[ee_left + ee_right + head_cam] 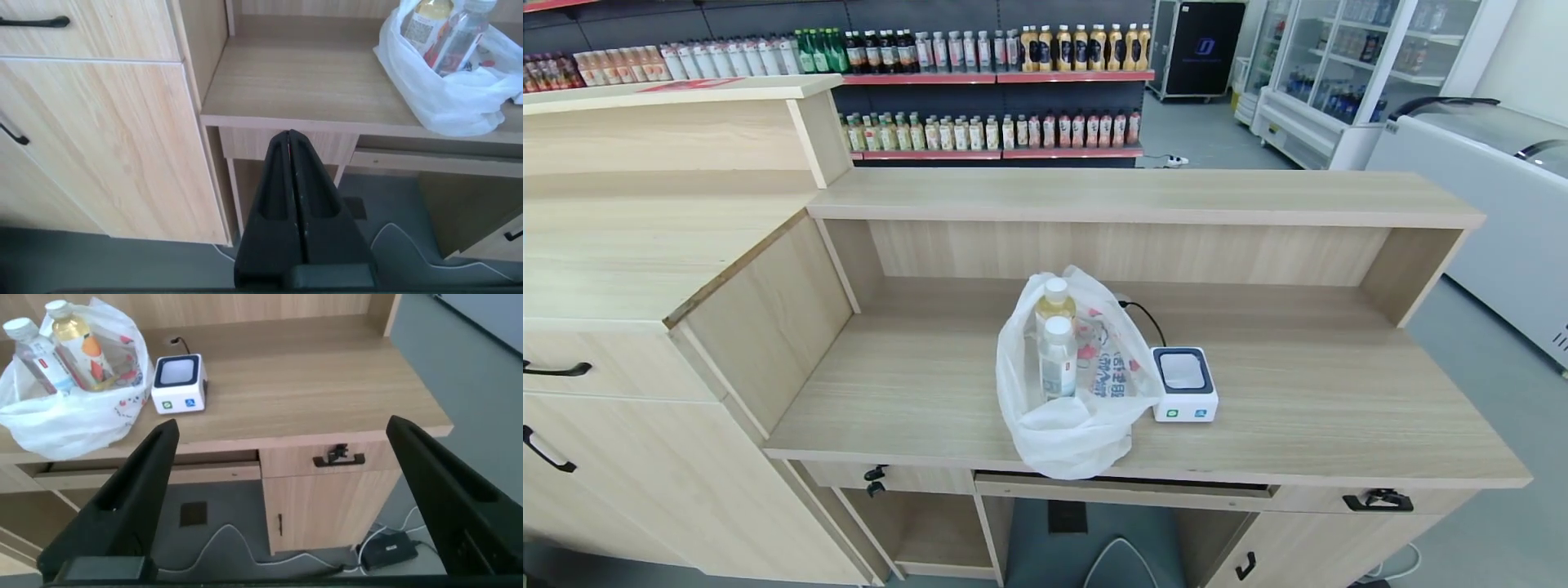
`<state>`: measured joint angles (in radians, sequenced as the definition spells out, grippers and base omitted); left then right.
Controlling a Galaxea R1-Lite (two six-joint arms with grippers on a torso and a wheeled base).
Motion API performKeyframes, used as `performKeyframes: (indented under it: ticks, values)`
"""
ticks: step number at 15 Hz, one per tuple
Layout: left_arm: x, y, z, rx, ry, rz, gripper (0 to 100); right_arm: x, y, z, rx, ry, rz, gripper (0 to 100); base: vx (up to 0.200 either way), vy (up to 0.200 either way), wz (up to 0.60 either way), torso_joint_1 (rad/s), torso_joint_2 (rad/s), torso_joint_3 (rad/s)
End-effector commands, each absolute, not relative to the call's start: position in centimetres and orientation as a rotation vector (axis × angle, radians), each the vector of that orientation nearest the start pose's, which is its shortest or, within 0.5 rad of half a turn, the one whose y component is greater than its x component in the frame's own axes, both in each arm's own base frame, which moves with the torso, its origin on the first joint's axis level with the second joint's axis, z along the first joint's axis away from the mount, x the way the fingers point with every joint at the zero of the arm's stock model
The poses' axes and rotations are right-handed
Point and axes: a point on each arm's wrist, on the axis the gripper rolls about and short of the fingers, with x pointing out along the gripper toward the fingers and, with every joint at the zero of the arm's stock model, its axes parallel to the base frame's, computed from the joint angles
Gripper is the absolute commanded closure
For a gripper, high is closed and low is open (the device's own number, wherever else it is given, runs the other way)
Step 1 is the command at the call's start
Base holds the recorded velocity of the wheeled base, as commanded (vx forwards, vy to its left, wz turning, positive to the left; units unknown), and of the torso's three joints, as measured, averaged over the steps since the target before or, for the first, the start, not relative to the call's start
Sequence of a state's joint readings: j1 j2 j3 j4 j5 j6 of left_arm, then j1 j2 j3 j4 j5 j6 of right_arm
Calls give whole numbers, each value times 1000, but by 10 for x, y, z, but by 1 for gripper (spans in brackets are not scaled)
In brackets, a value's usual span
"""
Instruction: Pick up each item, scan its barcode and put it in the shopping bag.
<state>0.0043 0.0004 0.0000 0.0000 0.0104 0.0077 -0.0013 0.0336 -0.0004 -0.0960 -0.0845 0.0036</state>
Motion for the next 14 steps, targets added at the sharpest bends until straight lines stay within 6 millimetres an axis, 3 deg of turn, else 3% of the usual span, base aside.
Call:
performKeyframes:
  ticks: [1,14]
  values:
    - [-23,0,75,8,0,15,100,-23,-2,85,9,-95,-81,0,0,0,0,0,0,0]
    - [-23,0,75,8,0,15,100,-23,-2,85,9,-95,-83,0,0,0,0,0,0,0]
